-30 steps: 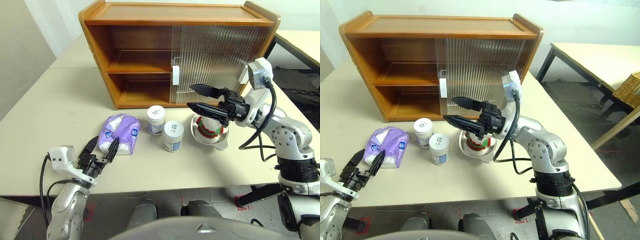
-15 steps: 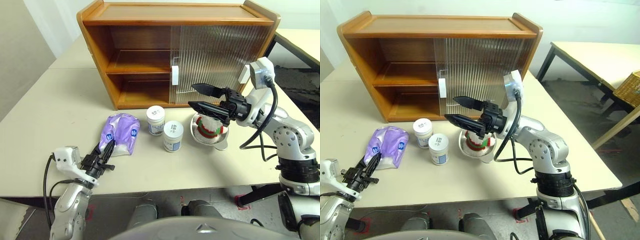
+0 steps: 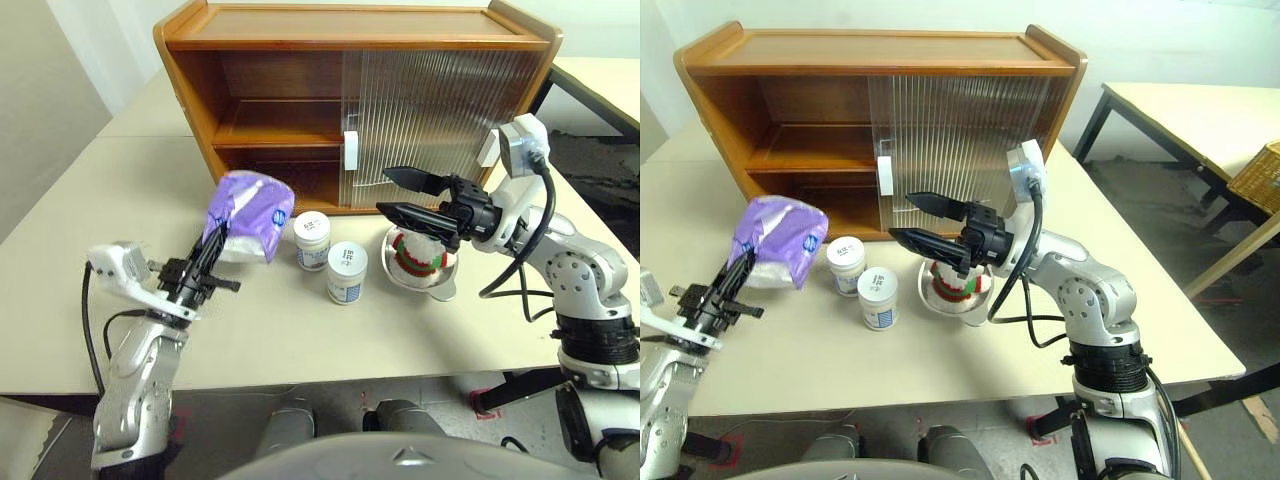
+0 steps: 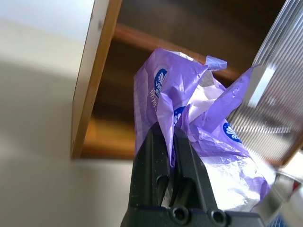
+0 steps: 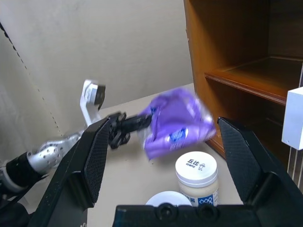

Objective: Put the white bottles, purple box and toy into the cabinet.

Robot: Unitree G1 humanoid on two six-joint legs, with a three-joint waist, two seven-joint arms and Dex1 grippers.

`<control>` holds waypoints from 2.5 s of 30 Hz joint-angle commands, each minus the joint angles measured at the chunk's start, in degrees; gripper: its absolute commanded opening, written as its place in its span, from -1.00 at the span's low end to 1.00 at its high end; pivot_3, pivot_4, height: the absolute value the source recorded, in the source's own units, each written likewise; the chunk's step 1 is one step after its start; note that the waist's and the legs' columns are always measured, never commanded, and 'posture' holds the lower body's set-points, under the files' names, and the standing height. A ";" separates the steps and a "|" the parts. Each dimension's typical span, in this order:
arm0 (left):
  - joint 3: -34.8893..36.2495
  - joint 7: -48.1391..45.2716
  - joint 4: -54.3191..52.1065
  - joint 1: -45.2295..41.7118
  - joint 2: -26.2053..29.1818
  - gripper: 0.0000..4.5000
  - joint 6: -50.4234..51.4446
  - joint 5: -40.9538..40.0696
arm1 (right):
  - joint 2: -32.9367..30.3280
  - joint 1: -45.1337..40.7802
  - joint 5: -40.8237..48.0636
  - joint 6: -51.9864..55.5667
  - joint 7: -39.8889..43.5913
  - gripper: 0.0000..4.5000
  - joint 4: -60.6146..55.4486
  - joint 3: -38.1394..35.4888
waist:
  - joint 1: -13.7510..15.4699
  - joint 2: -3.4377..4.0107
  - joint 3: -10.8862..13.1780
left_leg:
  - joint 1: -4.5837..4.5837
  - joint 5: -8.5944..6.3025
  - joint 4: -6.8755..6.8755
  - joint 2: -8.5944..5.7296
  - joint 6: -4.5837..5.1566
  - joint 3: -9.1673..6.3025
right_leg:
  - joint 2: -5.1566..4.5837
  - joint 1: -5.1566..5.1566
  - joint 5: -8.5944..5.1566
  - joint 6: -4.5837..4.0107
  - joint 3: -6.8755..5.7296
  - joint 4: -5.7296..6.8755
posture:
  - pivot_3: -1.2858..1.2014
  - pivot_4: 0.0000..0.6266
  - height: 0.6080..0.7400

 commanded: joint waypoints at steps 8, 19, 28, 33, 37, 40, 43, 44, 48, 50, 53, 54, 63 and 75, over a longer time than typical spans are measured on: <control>-0.66 7.88 -0.02 -16.46 1.16 -0.98 8.50 -3.41 | 1.03 -0.19 -0.43 -0.49 -0.48 1.00 -0.34 0.28 | 0.07 -0.14 0.08 | 0.24 0.02 0.09 -0.03 0.03 0.06 | 0.00 0.31 0.05 0.12 0.02 -0.02 | 0.00 -0.91 1.00; -3.29 18.12 6.84 -29.94 -0.15 -0.98 18.41 0.29 | 1.46 0.96 -0.55 -0.89 -1.66 1.00 -1.52 -0.11 | -0.50 -0.36 0.22 | 0.47 0.04 0.11 -0.09 0.08 0.23 | 0.00 0.55 0.06 0.21 0.07 -0.03 | -0.03 -0.90 1.00; -4.13 21.49 14.37 -40.23 -1.02 -0.98 21.14 3.31 | 1.85 1.80 -0.58 -1.52 -2.39 1.00 -2.03 -0.15 | -0.86 -0.48 0.30 | 0.47 0.05 0.12 -0.12 0.10 0.35 | 0.01 0.57 0.11 0.42 0.10 -0.07 | -0.04 -0.91 1.00; -4.46 22.61 19.06 -44.28 -1.05 -0.98 21.66 5.77 | 2.21 2.24 -0.72 -2.02 -2.93 1.00 -2.37 -0.21 | -0.96 -0.51 0.32 | 0.47 0.07 0.13 -0.12 0.13 0.35 | 0.11 0.57 0.18 0.56 0.10 -0.07 | -0.05 -0.92 1.00; -4.39 23.17 24.13 -47.35 -1.06 -0.98 21.04 7.97 | 2.35 2.78 -0.76 -2.39 -3.36 1.00 -2.75 -0.23 | -1.07 -0.52 0.32 | 0.47 0.08 0.15 -0.12 0.16 0.34 | 0.16 0.58 0.18 0.56 0.10 -0.08 | -0.06 -0.92 1.00; -4.26 23.52 26.41 -48.86 -1.53 -0.98 20.57 9.16 | 2.36 3.06 -0.74 -2.64 -3.60 1.00 -2.94 -0.25 | -1.33 -0.52 0.32 | 0.47 0.08 0.15 -0.12 0.18 0.31 | 0.16 0.57 0.23 0.66 0.14 -0.08 | -0.07 -0.93 1.00; -4.79 22.78 27.97 -49.82 -2.19 -0.74 19.97 10.05 | 2.25 3.33 -0.58 -2.68 -3.85 1.00 -3.27 -0.35 | -1.51 -0.53 0.33 | 0.47 0.08 0.15 -0.12 0.19 0.31 | 0.16 0.57 0.33 0.86 0.15 -0.09 | -0.07 -0.93 1.00; -4.90 22.45 27.99 -49.86 -2.49 -0.62 19.67 10.24 | 2.20 3.37 -0.51 -2.64 -3.97 1.00 -3.43 -0.40 | -1.57 -0.53 0.33 | 0.46 0.08 0.15 -0.12 0.19 0.32 | 0.16 0.57 0.34 0.87 0.15 -0.10 | -0.07 -0.93 1.00; -4.35 21.46 26.55 -49.15 -3.85 -0.01 18.94 9.95 | 1.87 3.32 -0.36 -2.49 -4.11 1.00 -3.53 -0.61 | -2.02 -0.53 0.33 | 0.46 0.07 0.15 -0.14 0.22 0.35 | 0.16 0.57 0.33 0.88 0.15 -0.12 | -0.07 -0.94 1.00; -3.84 20.50 25.52 -48.64 -4.49 0.32 17.95 9.31 | 1.74 3.27 -0.27 -2.39 -4.18 1.00 -3.64 -0.63 | -2.17 -0.53 0.33 | 0.46 0.08 0.15 -0.15 0.22 0.37 | 0.17 0.58 0.33 0.89 0.15 -0.12 | -0.07 -0.94 1.00; -3.44 19.89 23.82 -47.59 -4.99 0.79 16.29 9.47 | 1.63 3.12 -0.19 -2.26 -4.20 1.00 -3.67 -0.62 | -2.42 -0.53 0.33 | 0.46 0.08 0.17 -0.16 0.23 0.38 | 0.18 0.58 0.34 0.91 0.15 -0.11 | -0.07 -0.95 1.00; -3.37 19.56 22.96 -47.01 -5.16 0.93 16.04 9.30 | 1.59 3.07 -0.18 -2.24 -4.17 1.00 -3.64 -0.62 | -2.51 -0.53 0.33 | 0.46 0.08 0.18 -0.16 0.24 0.38 | 0.19 0.59 0.34 0.92 0.14 -0.11 | -0.07 -0.95 1.00; -1.63 17.75 12.80 -38.74 -5.86 0.99 14.42 6.58 | 1.50 1.89 -0.13 -1.90 -3.49 1.00 -2.77 -0.05 | -2.66 -0.53 0.32 | 0.48 0.11 0.25 -0.19 0.30 0.38 | 0.22 0.67 0.33 0.90 0.09 -0.11 | -0.06 -0.96 1.00; -5.68 9.01 5.25 -33.09 -3.83 0.81 16.26 2.27 | 1.24 1.73 -0.14 -1.67 -3.06 1.00 -2.63 -0.08 | -2.19 -0.54 0.31 | 0.53 0.19 0.48 -0.18 0.42 0.37 | 0.18 0.85 0.26 0.52 0.02 -0.10 | -0.05 -0.95 1.00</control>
